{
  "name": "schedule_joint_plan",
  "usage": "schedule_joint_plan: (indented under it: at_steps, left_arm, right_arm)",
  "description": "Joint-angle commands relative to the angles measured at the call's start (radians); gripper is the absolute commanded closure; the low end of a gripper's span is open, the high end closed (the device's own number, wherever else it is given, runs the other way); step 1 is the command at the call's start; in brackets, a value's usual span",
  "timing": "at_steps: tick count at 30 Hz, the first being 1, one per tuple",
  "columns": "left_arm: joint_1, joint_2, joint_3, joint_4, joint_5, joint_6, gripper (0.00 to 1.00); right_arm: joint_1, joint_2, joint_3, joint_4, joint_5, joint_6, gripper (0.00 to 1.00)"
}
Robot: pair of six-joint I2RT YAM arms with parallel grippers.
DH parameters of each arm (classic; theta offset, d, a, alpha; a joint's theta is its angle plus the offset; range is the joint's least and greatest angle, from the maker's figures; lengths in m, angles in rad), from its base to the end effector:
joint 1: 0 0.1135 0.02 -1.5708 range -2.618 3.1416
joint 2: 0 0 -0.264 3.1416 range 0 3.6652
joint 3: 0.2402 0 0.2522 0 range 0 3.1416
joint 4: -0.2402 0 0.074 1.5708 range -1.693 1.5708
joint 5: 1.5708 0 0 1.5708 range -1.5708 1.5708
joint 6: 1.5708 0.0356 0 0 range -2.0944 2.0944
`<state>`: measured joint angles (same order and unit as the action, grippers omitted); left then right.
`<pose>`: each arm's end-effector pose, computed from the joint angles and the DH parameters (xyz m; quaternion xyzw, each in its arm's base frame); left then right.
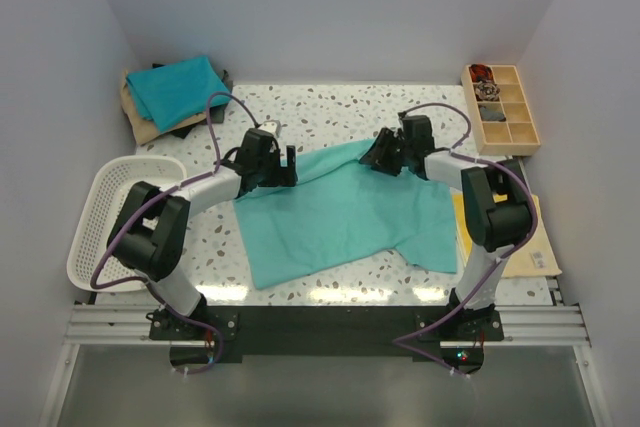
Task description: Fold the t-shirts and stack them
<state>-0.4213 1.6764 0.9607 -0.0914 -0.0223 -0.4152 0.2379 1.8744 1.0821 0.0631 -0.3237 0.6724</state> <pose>0.3178 -0.1415 0.1814 -0.0013 0.9279 -0.1419 0.3447 0.3802 0.1039 0.1614 0.1299 0.8938 0.3093 0.2975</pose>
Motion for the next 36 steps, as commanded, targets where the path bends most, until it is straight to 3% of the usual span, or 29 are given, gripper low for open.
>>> schedule_joint_plan:
  at_steps: [1,7,8,11,24,36]
  left_arm:
    - [-0.004,-0.006,0.016,0.032,-0.005,0.024,0.06]
    - [-0.004,-0.006,0.016,0.03,-0.008,0.027,0.06]
    - [-0.004,-0.004,0.016,0.03,-0.01,0.027,0.06]
    - [-0.004,-0.003,0.023,0.027,-0.008,0.029,0.06]
    - [-0.002,0.0,0.026,0.021,-0.013,0.03,0.06]
    - [-0.004,0.008,0.033,0.022,-0.004,0.03,0.06]
  right_arm:
    - [0.011,0.005,0.018,0.017,0.044,0.019,0.48]
    - [0.012,0.022,0.022,0.02,0.061,0.012,0.53]
    - [0.012,0.026,0.027,0.024,0.063,0.009,0.6]
    - [0.012,0.043,0.03,0.044,0.063,0.001,0.7]
    - [0.012,0.045,0.039,0.064,0.087,-0.028,1.0]
    - [0.012,-0.038,0.029,0.055,0.092,-0.053,1.0]
